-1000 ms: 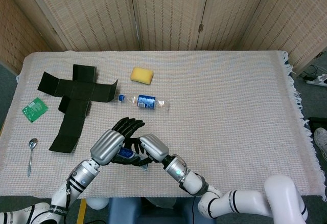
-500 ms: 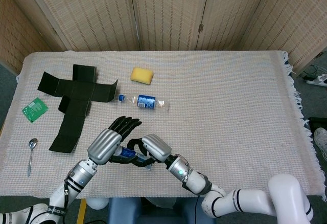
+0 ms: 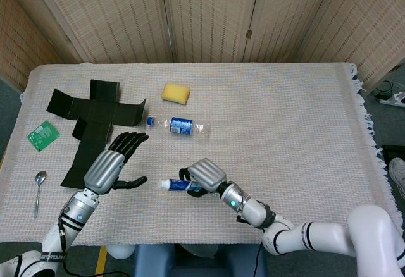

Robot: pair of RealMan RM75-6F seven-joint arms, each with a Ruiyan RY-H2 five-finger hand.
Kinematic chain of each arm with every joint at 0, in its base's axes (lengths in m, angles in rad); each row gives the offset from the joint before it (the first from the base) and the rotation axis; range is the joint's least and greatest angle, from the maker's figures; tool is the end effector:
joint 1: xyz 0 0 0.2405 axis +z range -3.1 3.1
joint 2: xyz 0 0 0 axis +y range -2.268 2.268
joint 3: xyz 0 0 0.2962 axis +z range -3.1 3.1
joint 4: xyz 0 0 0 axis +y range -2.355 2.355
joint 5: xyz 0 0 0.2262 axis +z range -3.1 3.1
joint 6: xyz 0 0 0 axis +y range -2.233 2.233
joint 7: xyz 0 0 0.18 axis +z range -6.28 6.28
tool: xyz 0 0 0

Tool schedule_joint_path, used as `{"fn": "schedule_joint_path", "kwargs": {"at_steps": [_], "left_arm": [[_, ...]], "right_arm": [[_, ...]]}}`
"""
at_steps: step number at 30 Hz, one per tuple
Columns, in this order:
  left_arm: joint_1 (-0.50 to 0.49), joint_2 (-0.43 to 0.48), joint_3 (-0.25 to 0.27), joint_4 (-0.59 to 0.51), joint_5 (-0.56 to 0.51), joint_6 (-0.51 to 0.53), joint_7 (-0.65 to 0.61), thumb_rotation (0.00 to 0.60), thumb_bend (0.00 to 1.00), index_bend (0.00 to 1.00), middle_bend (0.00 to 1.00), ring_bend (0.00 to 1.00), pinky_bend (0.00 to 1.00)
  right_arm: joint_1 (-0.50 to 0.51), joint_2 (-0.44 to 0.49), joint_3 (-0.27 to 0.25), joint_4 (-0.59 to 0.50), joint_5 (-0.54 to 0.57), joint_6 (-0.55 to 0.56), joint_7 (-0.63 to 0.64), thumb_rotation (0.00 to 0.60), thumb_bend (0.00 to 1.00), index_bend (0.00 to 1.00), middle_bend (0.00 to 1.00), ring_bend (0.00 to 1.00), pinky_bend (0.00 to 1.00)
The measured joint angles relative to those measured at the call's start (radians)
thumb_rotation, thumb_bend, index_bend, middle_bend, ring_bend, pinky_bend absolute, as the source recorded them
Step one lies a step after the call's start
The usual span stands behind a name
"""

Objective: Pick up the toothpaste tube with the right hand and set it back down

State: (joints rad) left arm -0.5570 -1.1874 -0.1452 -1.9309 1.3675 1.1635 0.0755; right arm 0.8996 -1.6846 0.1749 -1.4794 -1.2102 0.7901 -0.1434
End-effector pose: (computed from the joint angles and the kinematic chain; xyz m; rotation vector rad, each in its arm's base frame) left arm -0.1521 0.3329 0.0792 -1.7619 -1.0674 -1.2763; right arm -0.0684 -0.3728 -0.1210 2.1891 -1.1155 1.0977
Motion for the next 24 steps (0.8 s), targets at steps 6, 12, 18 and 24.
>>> {"fn": "schedule_joint_path", "kwargs": {"at_steps": [6,12,18,24], "left_arm": [[0.016,-0.001,0.012,0.033,-0.028,0.007,0.038,0.000,0.13,0.06,0.09,0.04,0.00],[0.032,0.004,0.018,0.079,-0.051,0.018,0.077,0.000,0.13,0.06,0.09,0.05,0.00],[0.068,0.027,0.017,0.123,-0.085,0.059,0.092,0.184,0.13,0.08,0.10,0.06,0.00],[0.107,0.034,0.018,0.194,-0.105,0.125,0.163,0.600,0.21,0.12,0.14,0.10,0.00]], "right_arm": [[0.050,0.000,-0.017,0.003,0.247,-0.007,-0.297,0.600,0.68,0.09,0.20,0.29,0.29],[0.061,0.021,-0.010,-0.038,0.327,0.037,-0.341,0.600,0.64,0.00,0.13,0.22,0.24],[-0.008,0.148,0.005,-0.155,0.252,0.125,-0.252,0.600,0.64,0.15,0.25,0.32,0.29],[-0.151,0.323,-0.027,-0.260,0.122,0.289,-0.173,0.600,0.64,0.32,0.35,0.41,0.35]]}}
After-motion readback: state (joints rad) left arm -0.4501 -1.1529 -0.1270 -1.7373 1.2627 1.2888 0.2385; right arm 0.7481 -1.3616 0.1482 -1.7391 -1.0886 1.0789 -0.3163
